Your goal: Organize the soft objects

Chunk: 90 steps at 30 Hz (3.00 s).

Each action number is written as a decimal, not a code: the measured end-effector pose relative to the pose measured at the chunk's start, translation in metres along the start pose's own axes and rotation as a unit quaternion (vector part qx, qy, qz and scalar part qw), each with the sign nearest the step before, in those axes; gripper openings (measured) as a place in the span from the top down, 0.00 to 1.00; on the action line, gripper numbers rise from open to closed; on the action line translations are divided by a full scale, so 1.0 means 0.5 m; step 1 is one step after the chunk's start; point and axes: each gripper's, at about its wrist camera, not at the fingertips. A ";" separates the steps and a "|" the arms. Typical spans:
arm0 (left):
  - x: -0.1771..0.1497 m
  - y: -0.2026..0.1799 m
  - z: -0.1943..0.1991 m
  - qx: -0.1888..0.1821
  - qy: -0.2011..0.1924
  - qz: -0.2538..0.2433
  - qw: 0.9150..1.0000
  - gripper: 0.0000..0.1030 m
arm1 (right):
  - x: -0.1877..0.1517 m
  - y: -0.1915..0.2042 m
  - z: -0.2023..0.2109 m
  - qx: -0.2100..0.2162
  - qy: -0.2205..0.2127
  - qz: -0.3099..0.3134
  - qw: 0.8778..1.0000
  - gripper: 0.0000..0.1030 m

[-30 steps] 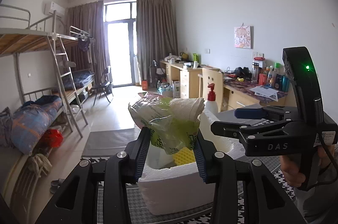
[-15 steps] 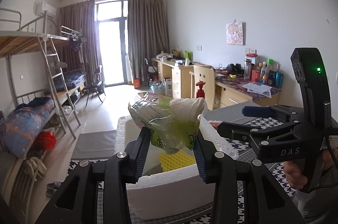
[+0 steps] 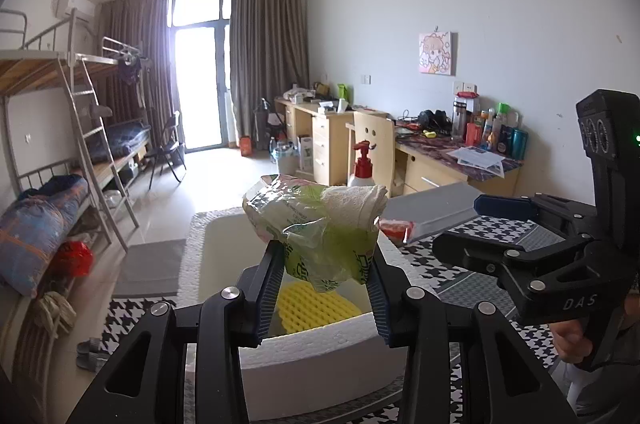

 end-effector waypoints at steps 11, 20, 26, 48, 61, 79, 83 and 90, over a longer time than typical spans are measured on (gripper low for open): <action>0.000 -0.007 -0.029 0.000 0.021 0.005 1.000 0.59 | -0.013 -0.019 0.010 -0.006 0.000 -0.011 1.000 0.09; 0.003 -0.021 -0.039 0.016 0.014 0.011 1.000 0.24 | -0.021 -0.032 0.018 -0.003 0.002 -0.020 1.000 0.09; 0.002 -0.022 -0.033 0.028 0.010 0.014 0.999 0.14 | -0.022 -0.038 0.025 -0.006 -0.002 -0.023 1.000 0.09; 0.001 -0.031 0.046 0.061 -0.033 0.034 0.997 0.01 | -0.028 -0.017 0.066 -0.006 -0.023 -0.014 1.000 0.09; -0.008 -0.047 0.097 0.066 -0.051 0.035 0.996 0.01 | -0.035 0.001 0.099 -0.008 -0.035 -0.007 0.999 0.09; -0.046 -0.069 0.151 0.068 -0.077 0.038 0.994 0.01 | -0.077 0.023 0.152 -0.027 -0.059 0.009 0.998 0.09; -0.058 -0.075 0.162 0.076 -0.081 0.043 0.993 0.01 | -0.089 0.030 0.163 -0.026 -0.065 0.014 0.997 0.09; -0.086 -0.092 0.173 0.085 -0.087 0.043 0.992 0.01 | -0.108 0.029 0.181 -0.020 -0.076 0.001 0.997 0.09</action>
Point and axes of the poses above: each gripper's, at about its wrist camera, not at the fingertips, and z roughly against the way its jaws point, y to its left, x to its top, and after that the axes turned 1 degree about -y, right-handed
